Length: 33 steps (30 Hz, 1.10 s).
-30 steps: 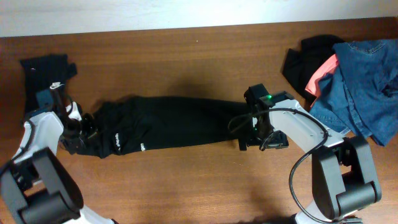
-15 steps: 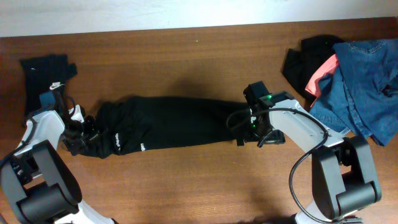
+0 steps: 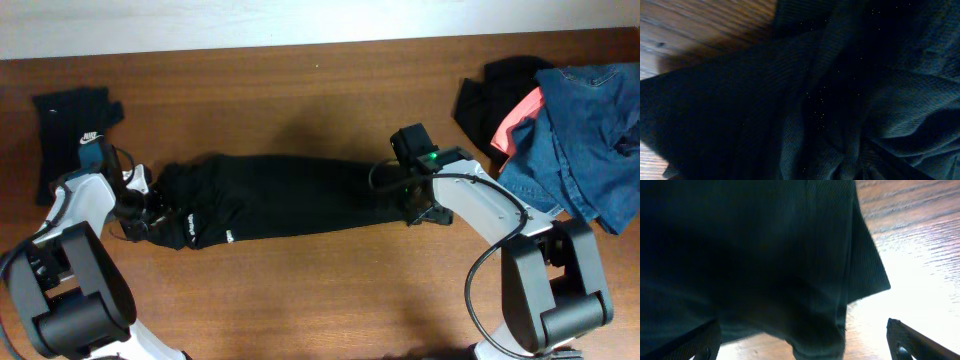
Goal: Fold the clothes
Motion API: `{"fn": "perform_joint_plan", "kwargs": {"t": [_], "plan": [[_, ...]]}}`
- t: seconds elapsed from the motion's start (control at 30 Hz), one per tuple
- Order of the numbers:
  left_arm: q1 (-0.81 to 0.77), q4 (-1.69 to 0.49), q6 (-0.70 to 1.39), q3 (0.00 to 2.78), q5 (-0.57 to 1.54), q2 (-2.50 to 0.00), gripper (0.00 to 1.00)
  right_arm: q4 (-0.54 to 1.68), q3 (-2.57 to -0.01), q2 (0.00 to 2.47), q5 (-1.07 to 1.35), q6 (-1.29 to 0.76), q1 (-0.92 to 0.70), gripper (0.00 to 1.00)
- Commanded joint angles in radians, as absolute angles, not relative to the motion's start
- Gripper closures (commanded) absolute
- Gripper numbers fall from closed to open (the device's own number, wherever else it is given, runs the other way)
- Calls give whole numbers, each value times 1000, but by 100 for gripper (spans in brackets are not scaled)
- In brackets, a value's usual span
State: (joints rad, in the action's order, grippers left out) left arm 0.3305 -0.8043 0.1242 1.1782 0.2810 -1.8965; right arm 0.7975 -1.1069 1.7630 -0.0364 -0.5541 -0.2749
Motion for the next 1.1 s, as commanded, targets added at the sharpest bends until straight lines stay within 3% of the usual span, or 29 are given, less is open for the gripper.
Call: {"fn": "perform_joint_plan", "kwargs": {"t": [0.0, 0.1, 0.23, 0.27, 0.37, 1.07], "plan": [[319, -805, 108, 1174, 330, -1932, 31, 773, -1102, 1772, -65, -653, -273, 1], [319, -804, 76, 1175, 326, -1932, 54, 757, -1102, 1772, -84, -652, -273, 1], [324, -814, 76, 1201, 291, -1932, 95, 706, -1102, 1772, -104, -520, -267, 1], [326, -829, 76, 1216, 280, -1932, 99, 692, -1102, 1772, -70, -466, -262, 1], [326, -879, 76, 1262, 265, -1932, 99, 680, -1102, 1772, 0, -369, -247, 1], [323, -1105, 76, 1552, 163, -1928, 99, 707, -1102, 1772, 56, -339, -143, 1]]}}
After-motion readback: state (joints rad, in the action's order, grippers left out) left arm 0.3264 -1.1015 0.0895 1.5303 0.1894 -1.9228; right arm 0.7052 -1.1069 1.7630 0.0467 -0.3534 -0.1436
